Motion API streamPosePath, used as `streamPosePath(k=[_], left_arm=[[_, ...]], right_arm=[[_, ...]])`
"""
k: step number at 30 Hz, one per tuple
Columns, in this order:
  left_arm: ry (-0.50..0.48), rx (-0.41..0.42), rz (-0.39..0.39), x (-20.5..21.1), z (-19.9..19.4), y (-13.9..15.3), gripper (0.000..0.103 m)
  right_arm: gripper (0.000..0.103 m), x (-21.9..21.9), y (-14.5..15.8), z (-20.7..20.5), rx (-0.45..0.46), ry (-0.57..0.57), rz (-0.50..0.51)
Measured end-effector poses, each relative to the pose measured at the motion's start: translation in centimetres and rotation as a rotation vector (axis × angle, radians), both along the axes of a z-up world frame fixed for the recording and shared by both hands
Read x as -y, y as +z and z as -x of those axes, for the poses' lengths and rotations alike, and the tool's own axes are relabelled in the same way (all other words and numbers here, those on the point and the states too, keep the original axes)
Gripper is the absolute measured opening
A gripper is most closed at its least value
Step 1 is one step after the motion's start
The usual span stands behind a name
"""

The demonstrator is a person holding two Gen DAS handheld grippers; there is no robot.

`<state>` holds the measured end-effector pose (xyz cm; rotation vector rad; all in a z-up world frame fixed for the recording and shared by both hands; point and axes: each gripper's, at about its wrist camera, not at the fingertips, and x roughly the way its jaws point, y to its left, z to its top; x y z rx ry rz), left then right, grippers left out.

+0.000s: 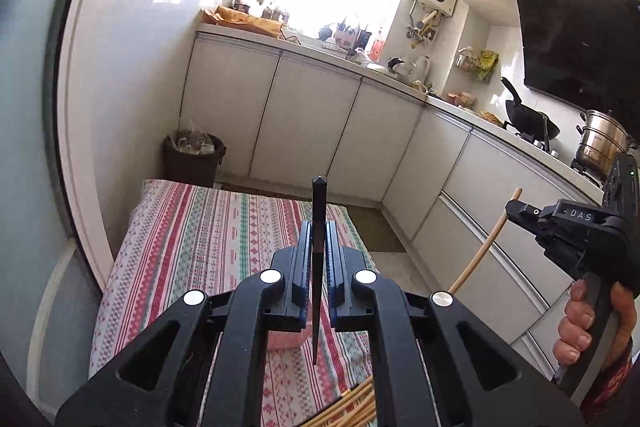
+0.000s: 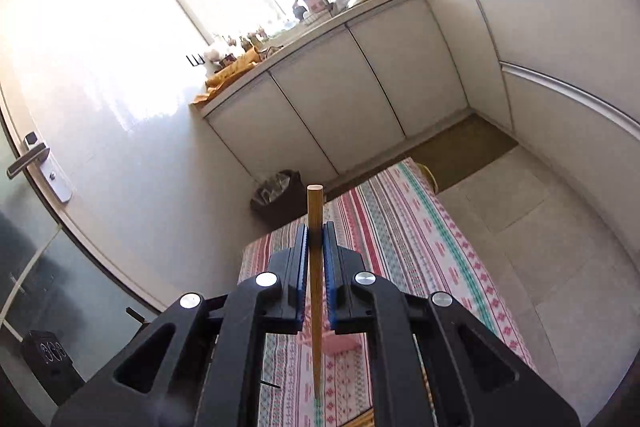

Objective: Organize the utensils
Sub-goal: 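Drop the held sticks into the pink holder with both tools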

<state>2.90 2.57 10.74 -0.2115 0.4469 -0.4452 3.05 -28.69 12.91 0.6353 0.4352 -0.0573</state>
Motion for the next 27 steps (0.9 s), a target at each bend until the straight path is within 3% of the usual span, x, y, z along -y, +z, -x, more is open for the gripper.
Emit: streamPosePath(k=[4, 9, 10, 13, 15, 17, 20, 23, 27], left_arm=[[0.013, 0.006, -0.015, 1.6, -4.0, -0.8, 0.006], [0.025, -0.029, -0.072, 3.3, -8.2, -4.6, 0.007], [0.015, -0.048, -0.075, 3.4, -8.7, -5.6, 0.012], [0.012, -0.094, -0.062, 2.7, -8.8, -7.6, 0.043], [0.046, -0.068, -0.012, 0.8, -7.6, -7.3, 0.045], [0.077, -0.036, 0.095, -1.9, -5.8, -6.3, 0.06], [0.148, 0.015, 0.2, -5.4, -3.4, -5.6, 0.068], [0.203, 0.01, 0.217, -7.5, -2.6, -6.2, 0.068], [0.203, -0.05, 0.229, -8.6, -3.2, -7.2, 0.069]], right_arm=[[0.008, 0.1, 0.9, -3.7, 0.046, -0.014, 0.056], [0.008, -0.6, -1.4, -7.9, 0.059, 0.002, 0.084], [0.008, -0.8, -2.0, -8.7, 0.054, 0.006, 0.089], [0.008, -1.6, -4.0, -10.2, 0.031, 0.026, 0.094], [0.008, -2.4, -4.7, -10.8, 0.022, 0.035, 0.113], [0.008, -3.2, -5.2, -11.0, 0.019, 0.041, 0.139], [0.008, -4.1, -5.5, -11.4, 0.011, 0.048, 0.155], [0.008, -5.5, -5.7, -11.7, 0.009, 0.052, 0.185], [0.009, -7.4, -6.2, -12.2, 0.006, 0.058, 0.231]])
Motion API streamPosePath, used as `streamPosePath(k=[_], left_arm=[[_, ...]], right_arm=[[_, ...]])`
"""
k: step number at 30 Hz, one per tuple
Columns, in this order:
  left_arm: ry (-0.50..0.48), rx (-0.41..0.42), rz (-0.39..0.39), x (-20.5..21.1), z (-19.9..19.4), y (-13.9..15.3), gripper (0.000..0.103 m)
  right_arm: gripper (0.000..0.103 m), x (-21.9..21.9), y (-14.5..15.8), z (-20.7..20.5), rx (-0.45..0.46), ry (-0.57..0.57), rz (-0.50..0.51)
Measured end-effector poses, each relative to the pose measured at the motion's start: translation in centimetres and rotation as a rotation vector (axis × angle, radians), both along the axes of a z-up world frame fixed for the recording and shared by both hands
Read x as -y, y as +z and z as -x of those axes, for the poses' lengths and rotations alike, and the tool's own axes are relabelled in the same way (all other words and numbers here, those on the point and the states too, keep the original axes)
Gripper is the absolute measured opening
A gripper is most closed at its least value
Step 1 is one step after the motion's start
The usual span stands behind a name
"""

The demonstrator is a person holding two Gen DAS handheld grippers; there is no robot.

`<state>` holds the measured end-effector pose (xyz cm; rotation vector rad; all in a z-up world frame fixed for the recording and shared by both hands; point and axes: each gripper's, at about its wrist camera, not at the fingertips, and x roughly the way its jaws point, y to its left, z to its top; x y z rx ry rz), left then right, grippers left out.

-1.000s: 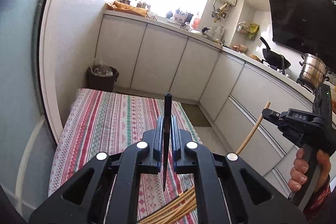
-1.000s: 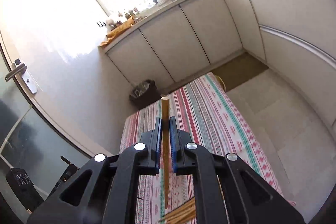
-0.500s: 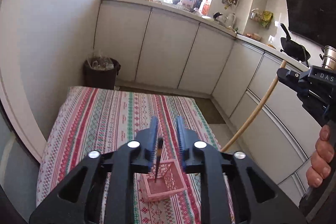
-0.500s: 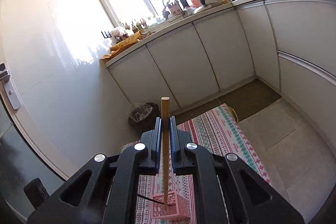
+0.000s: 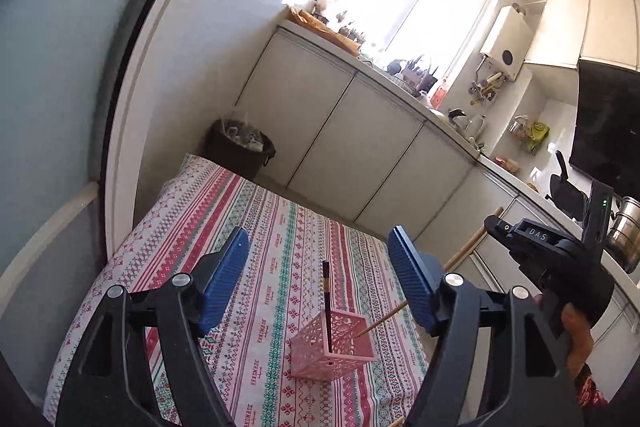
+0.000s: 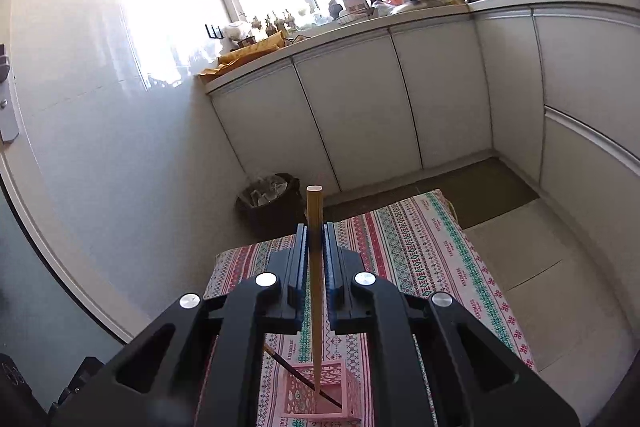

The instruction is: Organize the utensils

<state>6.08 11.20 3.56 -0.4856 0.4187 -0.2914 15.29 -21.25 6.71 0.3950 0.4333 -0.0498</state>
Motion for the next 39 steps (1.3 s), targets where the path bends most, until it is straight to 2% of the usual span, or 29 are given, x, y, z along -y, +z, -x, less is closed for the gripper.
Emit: streamPosePath(k=[1, 3, 5, 8, 11, 13, 16, 18, 21, 23, 29, 35, 39], left_arm=[[-0.006, -0.004, -0.001, 0.0, 0.0, 0.0, 0.073], [-0.008, -0.003, -0.021, 0.1, 0.2, 0.1, 0.077], [-0.026, 0.001, -0.047, 0.6, 0.5, 0.3, 0.08], [-0.027, -0.012, -0.092, 1.6, 1.1, 0.4, 0.083], [-0.015, -0.021, -0.134, 2.5, 1.8, 0.7, 0.092], [-0.003, -0.007, -0.198, 3.6, 3.1, 1.0, 0.094], [0.008, 0.011, -0.318, 5.7, 5.4, 1.0, 0.096], [-0.032, 0.023, -0.368, 7.2, 6.8, 0.8, 0.096], [-0.091, 0.019, -0.441, 9.3, 8.9, 0.0, 0.096], [-0.102, 0.007, -0.455, 10.3, 10.3, -0.8, 0.096], [-0.135, -0.037, -0.438, 11.9, 13.2, -3.0, 0.096], [-0.197, -0.067, -0.537, 14.3, 14.5, -4.9, 0.096], [-0.167, -0.084, -0.542, 14.6, 14.8, -5.6, 0.096]], right_arm=[[0.011, -0.3, -0.4, 0.0, -0.007, -0.003, 0.003], [0.025, -0.6, -1.1, -0.1, -0.035, -0.009, -0.01], [0.033, -0.4, -1.4, 0.7, -0.043, -0.034, -0.04], [0.053, -0.4, -1.1, 2.8, -0.03, -0.067, -0.032], [0.064, 0.0, -0.8, 6.4, -0.031, -0.161, 0.011], [0.067, 0.5, -1.2, 9.4, -0.05, -0.241, 0.059], [0.079, 1.3, -2.7, 13.8, -0.085, -0.343, 0.143], [0.088, 1.9, -4.1, 16.6, -0.104, -0.384, 0.181], [0.089, 3.0, -6.5, 20.4, -0.155, -0.378, 0.169], [0.089, 3.5, -7.9, 22.2, -0.195, -0.364, 0.145], [0.089, 4.1, -9.4, 26.5, -0.18, -0.368, 0.157], [0.089, 5.5, -10.1, 28.6, -0.158, -0.381, 0.136], [0.089, 6.5, -11.3, 29.3, -0.158, -0.406, 0.101]])
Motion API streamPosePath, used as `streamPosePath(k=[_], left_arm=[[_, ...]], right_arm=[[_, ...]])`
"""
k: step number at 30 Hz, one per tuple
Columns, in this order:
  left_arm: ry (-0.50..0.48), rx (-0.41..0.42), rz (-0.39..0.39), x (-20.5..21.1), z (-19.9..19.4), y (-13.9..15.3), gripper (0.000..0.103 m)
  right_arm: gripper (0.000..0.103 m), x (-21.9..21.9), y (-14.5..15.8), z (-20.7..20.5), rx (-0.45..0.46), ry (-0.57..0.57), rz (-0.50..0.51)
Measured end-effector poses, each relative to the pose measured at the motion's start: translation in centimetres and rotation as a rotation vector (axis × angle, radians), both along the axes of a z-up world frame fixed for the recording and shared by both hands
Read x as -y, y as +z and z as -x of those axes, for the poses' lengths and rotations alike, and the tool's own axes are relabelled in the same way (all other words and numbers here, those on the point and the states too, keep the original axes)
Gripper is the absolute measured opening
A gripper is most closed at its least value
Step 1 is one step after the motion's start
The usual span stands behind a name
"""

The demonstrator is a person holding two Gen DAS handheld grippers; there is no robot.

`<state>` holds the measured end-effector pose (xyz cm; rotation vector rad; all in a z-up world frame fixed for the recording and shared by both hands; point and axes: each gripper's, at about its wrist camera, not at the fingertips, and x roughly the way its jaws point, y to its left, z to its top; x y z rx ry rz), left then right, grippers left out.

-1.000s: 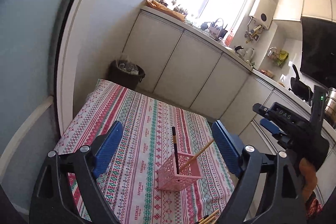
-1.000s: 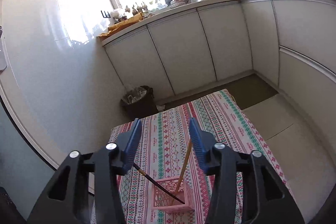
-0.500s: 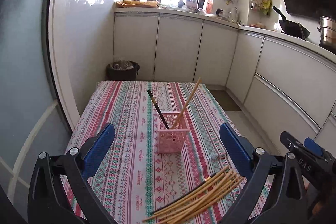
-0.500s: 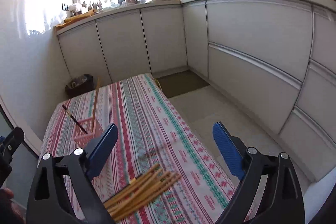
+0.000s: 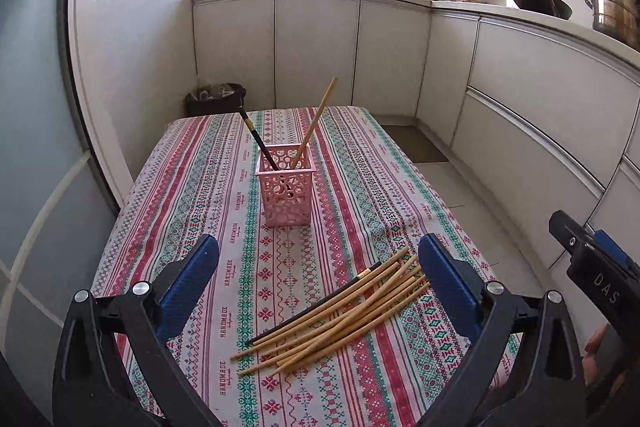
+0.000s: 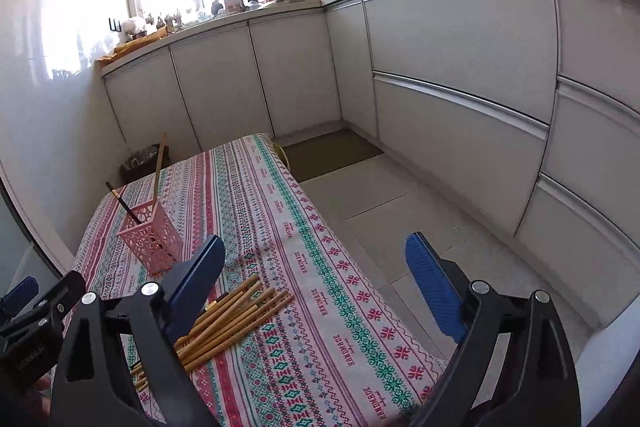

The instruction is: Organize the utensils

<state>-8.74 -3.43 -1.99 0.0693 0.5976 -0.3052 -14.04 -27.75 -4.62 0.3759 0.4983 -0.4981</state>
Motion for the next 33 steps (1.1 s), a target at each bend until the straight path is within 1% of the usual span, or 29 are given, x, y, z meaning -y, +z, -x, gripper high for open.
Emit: streamPosePath(k=[3, 6, 8, 10, 12, 13, 15, 17, 19, 20, 21, 24, 26, 28, 30, 31, 33], left_arm=[[0.048, 0.023, 0.033, 0.0, 0.6, 0.0, 0.096], [0.092, 0.087, 0.062, 0.3, 1.7, 0.4, 0.096], [0.09, 0.125, 0.049, 1.0, 2.4, 0.4, 0.096], [0.059, 0.125, 0.01, 2.2, 2.6, 0.2, 0.096], [0.002, 0.102, -0.036, 3.3, 2.2, -0.2, 0.096], [-0.042, 0.075, -0.083, 4.0, 1.6, -0.5, 0.096], [-0.17, -0.005, -0.177, 5.6, 0.0, -1.3, 0.096], [-0.298, -0.068, -0.269, 7.0, -1.2, -2.2, 0.096], [-0.388, -0.093, -0.387, 8.5, -2.0, -3.2, 0.096], [-0.436, -0.115, -0.442, 9.3, -2.5, -3.8, 0.096], [-0.486, -0.155, -0.481, 10.0, -3.0, -4.5, 0.096], [-0.615, -0.278, -0.576, 11.7, -4.5, -6.9, 0.096], [-0.668, -0.319, -0.636, 12.6, -5.4, -8.3, 0.096], [-0.714, -0.366, -0.651, 13.1, -6.2, -9.2, 0.096], [-0.785, -0.443, -0.632, 13.7, -6.9, -9.8, 0.096], [-0.836, -0.486, -0.622, 14.0, -6.8, -10.0, 0.096], [-0.918, -0.502, -0.627, 14.7, -6.2, -10.3, 0.096]], right_arm=[[0.089, 0.5, -0.7, -0.2, 0.004, -0.007, -0.025], [0.089, 0.7, -1.3, -0.1, 0.033, -0.01, -0.014], [0.089, 0.8, -1.8, 0.0, 0.054, -0.017, 0.01], [0.089, 1.0, -2.4, 0.0, 0.057, -0.018, 0.019], [0.089, 1.9, -2.9, 0.1, 0.057, -0.016, -0.017], [0.089, 2.6, -3.1, 0.2, 0.057, -0.019, -0.05], [0.09, 4.3, -3.7, 0.3, 0.046, -0.035, -0.135], [0.09, 6.2, -4.7, 0.5, 0.031, -0.051, -0.239], [0.09, 7.7, -6.0, 0.9, 0.019, -0.065, -0.346], [0.09, 8.3, -6.5, 1.0, 0.012, -0.068, -0.391], [0.09, 8.7, -6.8, 1.0, 0.009, -0.068, -0.427], [0.09, 9.7, -7.5, 1.5, 0.016, -0.071, -0.497], [0.09, 10.0, -7.9, 1.7, 0.018, -0.072, -0.522], [0.09, 10.2, -8.1, 1.7, 0.012, -0.067, -0.548], [0.09, 10.5, -8.5, 1.6, 0.001, -0.061, -0.577], [0.09, 10.7, -8.8, 1.6, -0.003, -0.061, -0.593], [0.09, 11.1, -9.2, 1.5, -0.008, -0.064, -0.627]])
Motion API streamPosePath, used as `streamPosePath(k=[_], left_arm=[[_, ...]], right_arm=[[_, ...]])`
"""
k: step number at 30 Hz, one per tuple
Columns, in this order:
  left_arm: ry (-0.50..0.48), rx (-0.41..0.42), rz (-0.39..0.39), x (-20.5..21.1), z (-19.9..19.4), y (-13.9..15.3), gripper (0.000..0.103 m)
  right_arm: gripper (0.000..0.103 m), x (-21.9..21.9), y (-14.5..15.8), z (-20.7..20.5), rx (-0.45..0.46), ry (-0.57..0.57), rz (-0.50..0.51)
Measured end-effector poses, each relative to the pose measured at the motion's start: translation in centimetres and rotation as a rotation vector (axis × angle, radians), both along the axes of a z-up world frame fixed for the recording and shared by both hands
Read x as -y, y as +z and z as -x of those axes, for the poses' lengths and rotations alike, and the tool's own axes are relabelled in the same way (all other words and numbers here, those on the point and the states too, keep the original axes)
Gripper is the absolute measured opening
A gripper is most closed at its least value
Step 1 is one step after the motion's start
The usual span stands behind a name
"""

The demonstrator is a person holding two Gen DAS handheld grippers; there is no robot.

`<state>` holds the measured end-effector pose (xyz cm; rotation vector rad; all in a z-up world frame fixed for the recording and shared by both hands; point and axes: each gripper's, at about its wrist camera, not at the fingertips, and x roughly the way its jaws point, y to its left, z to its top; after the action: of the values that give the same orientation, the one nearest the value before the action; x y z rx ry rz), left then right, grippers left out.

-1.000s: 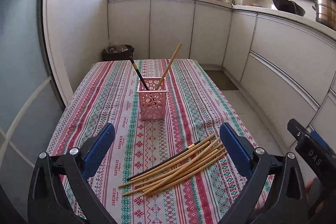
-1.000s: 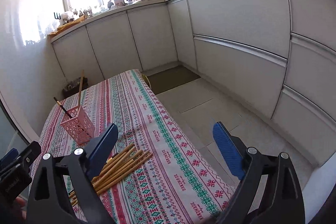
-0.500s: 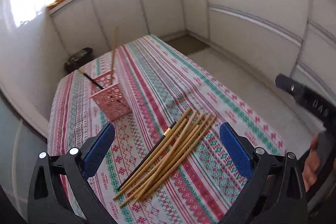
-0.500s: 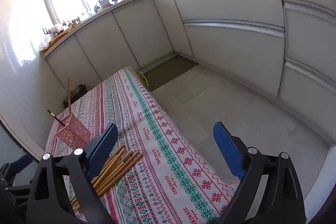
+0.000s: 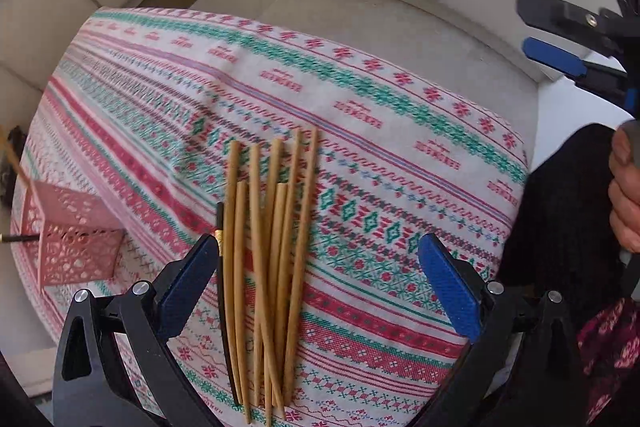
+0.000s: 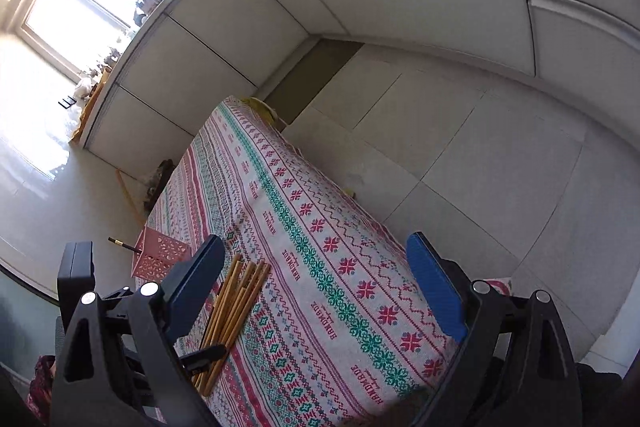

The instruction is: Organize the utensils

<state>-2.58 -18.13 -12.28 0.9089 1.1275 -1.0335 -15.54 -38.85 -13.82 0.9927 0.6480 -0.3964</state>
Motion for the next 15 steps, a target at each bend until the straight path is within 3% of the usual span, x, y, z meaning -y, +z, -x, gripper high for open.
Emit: streamPosePath(k=[4, 9, 13, 15], left_arm=[[-0.04, -0.092, -0.005, 1.2, 0.1, -0.5, 0.074], [0.012, -0.059, -0.02, 2.4, -1.3, -1.5, 0.053], [0.067, -0.015, 0.002, 3.3, -2.7, -1.6, 0.024], [0.068, -0.014, -0.006, 3.7, -3.2, -2.0, 0.019]], right_arm=[[0.09, 0.9, -1.1, -0.3, -0.023, 0.006, -0.068], [0.09, 1.2, -2.1, -0.5, -0.038, 0.015, -0.124], [0.09, 1.3, -2.3, -0.7, -0.047, 0.021, -0.127], [0.09, 1.4, -2.5, -0.8, -0.053, 0.028, -0.137]])
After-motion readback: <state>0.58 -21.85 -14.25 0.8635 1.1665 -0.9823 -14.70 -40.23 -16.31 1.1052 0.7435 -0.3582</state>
